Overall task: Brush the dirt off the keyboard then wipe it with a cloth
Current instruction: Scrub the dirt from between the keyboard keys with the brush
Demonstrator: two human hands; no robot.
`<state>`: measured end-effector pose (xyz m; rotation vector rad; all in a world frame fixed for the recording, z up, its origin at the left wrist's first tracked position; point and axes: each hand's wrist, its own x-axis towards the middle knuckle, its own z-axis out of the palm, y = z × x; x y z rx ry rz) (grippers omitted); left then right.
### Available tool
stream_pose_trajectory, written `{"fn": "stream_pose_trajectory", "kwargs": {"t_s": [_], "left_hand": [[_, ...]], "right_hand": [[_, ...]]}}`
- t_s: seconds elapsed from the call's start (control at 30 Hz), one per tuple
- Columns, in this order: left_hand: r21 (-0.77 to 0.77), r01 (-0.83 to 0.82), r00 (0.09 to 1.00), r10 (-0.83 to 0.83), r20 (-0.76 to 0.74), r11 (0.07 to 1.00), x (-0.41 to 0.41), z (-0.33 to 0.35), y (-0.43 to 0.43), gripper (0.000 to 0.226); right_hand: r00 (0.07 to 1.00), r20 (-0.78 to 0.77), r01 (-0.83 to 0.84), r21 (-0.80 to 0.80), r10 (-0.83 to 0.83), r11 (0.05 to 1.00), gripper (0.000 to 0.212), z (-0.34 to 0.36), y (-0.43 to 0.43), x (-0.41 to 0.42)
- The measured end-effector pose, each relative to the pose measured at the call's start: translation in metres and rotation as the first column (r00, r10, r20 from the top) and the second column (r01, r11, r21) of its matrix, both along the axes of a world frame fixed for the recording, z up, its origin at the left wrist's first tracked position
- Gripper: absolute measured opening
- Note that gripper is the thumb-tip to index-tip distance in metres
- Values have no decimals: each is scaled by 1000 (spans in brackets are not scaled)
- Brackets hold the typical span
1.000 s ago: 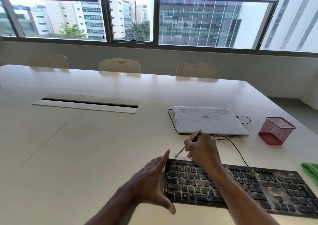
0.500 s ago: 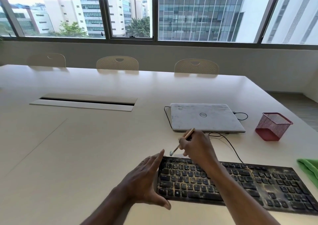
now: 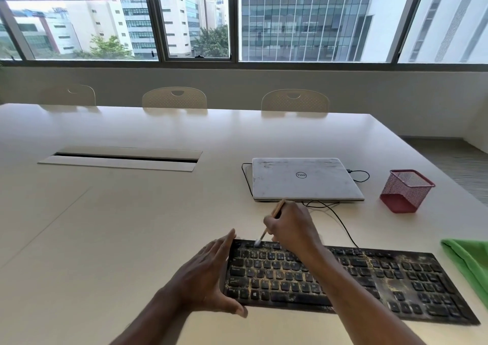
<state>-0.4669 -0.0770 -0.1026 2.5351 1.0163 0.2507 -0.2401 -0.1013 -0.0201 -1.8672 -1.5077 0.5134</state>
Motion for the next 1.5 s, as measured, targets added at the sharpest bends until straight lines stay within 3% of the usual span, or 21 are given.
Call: {"fn": "stream_pose_trajectory", "kwargs": {"t_s": [0.1, 0.3, 0.5, 0.7, 0.9, 1.03, 1.13, 1.3, 1.5], "left_hand": [[8, -4, 1000, 4, -5, 1000, 0, -1, -1, 153], [12, -24, 1000, 24, -20, 1000, -1, -2, 0, 151], [25, -30, 999, 30, -22, 999, 1, -1, -3, 149], [31, -35, 999, 36, -7, 999, 0, 1, -4, 147], [38, -31, 1000, 31, 1, 999, 1, 1, -5, 145], [43, -27, 1000, 27, -2, 999, 1, 0, -5, 145], [42, -23, 1000, 23, -4, 999, 1, 1, -5, 144], [40, -28, 1000, 28, 0, 999, 1, 1, -6, 145], [45, -24, 1000, 23, 4, 999, 1, 2, -6, 144]], "right_hand": [[996, 61, 68, 9, -68, 998, 27, -2, -3, 8], [994, -104, -18, 12, 19, 1000, 18, 5, -6, 8], [997, 30, 68, 30, -69, 997, 25, -3, -8, 18], [996, -88, -19, 41, 23, 999, 12, 6, -10, 20], [999, 5, 32, -8, -32, 999, 17, 0, -12, 33], [994, -97, -50, -1, 49, 999, 11, 6, -13, 36], [994, -66, -85, -10, 84, 996, 11, 6, -13, 35], [1000, 12, 9, -7, -9, 1000, 18, 7, -14, 39], [997, -62, -55, -11, 55, 998, 12, 10, -14, 36]]}}
